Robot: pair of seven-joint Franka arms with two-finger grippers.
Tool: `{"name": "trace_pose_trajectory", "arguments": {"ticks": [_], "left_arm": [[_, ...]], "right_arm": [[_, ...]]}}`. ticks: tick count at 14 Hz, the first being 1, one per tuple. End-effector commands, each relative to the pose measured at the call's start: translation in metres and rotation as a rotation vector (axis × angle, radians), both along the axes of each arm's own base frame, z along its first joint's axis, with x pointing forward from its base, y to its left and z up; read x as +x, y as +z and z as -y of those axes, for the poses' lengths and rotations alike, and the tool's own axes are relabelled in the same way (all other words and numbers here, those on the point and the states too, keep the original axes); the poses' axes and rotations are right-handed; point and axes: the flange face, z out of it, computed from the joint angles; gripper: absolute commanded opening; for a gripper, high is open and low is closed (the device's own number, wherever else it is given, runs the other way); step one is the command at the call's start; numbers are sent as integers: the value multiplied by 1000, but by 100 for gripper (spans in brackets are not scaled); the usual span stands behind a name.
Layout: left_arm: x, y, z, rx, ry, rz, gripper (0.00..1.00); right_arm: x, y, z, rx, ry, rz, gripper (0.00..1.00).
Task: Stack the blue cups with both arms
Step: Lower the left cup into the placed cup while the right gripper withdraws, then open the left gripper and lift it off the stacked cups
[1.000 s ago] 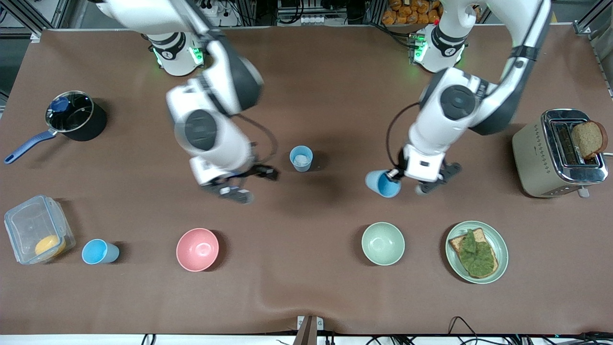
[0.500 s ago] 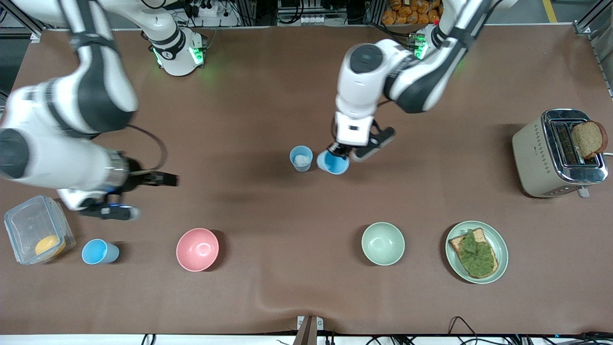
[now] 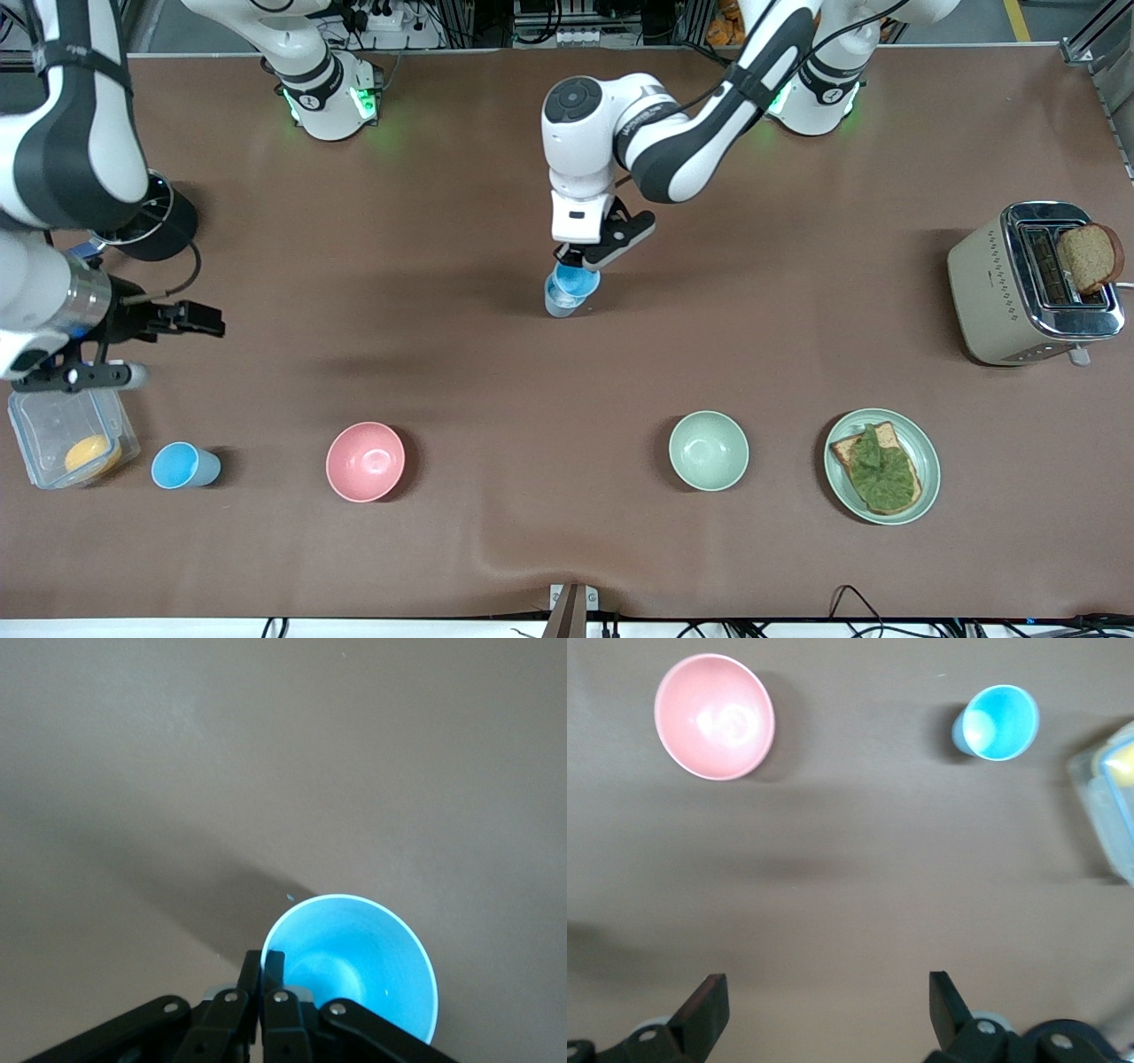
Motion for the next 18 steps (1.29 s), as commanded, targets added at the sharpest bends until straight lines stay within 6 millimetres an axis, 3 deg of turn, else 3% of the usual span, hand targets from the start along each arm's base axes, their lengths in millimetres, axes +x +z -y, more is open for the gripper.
{"name": "trace_pose_trajectory", "arguments": {"ticks": [1, 5, 7, 9, 12, 13, 14, 18], "left_arm": [[5, 0, 13, 10, 15, 20, 0], [5, -2, 16, 13, 9, 28, 0], [7, -2, 16, 13, 11, 30, 0], [18, -6, 19, 11, 9, 45, 0], [30, -10, 25, 1, 14, 50, 0], [32, -5, 24, 1, 9, 58, 89], [31, -3, 25, 4, 3, 71, 100], [28, 21, 22, 30, -1, 85, 100]], "right_arm": [[-51, 13, 16, -20, 8, 74, 100], [-77, 57, 29, 1, -34, 75, 100], [-73, 82, 29, -6, -29, 117, 100], [-71, 92, 29, -12, -23, 136, 100], [-71, 90, 41, -16, -27, 86, 100], [-71, 89, 40, -13, -19, 83, 100], [-72, 91, 35, -15, -7, 86, 100], [-71, 91, 39, -8, -17, 85, 100]]}}
